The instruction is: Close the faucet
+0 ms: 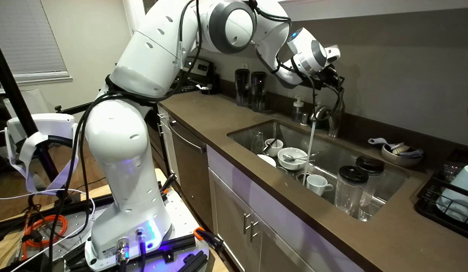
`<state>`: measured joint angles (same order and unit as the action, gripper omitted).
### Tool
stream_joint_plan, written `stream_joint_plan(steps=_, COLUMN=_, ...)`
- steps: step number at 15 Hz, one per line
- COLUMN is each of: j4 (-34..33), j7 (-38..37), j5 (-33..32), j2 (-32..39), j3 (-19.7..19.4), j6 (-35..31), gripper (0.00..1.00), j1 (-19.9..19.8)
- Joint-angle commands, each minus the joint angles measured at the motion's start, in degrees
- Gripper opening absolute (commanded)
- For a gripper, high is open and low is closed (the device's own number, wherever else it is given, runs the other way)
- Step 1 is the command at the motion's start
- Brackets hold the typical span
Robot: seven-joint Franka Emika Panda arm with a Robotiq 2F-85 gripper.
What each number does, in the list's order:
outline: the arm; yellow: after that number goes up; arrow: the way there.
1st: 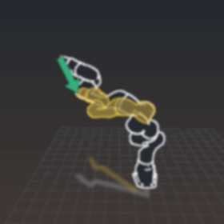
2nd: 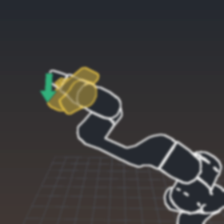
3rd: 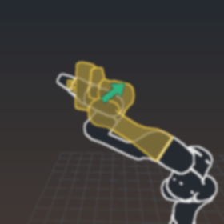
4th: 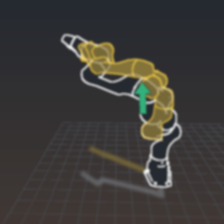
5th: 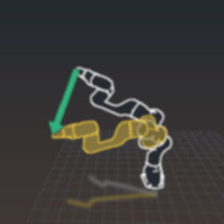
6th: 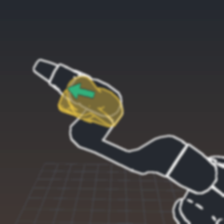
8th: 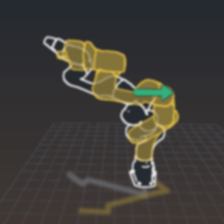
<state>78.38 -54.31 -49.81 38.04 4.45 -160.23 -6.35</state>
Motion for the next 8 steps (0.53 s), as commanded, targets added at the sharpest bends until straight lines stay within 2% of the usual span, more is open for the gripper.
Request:
stream_joint_plan(steps=1, j4=2.9, j7=-0.5, j5=-0.1, j2=-2.5, j3=-0.2, j6=0.1, gripper=0.03, j1=-0.5)
stream_joint_plan(steps=4, j4=1.7, j7=-2.6, j5=-1.2, j2=-2.2, j3=-1.8, j6=-0.3, gripper=0.03, j1=0.4)
stream_joint_plan(steps=8, j4=1.0, j7=-2.2, j5=-0.9, j2=-2.2, j3=-2.0, j6=-0.1, gripper=0.03, j1=0.7)
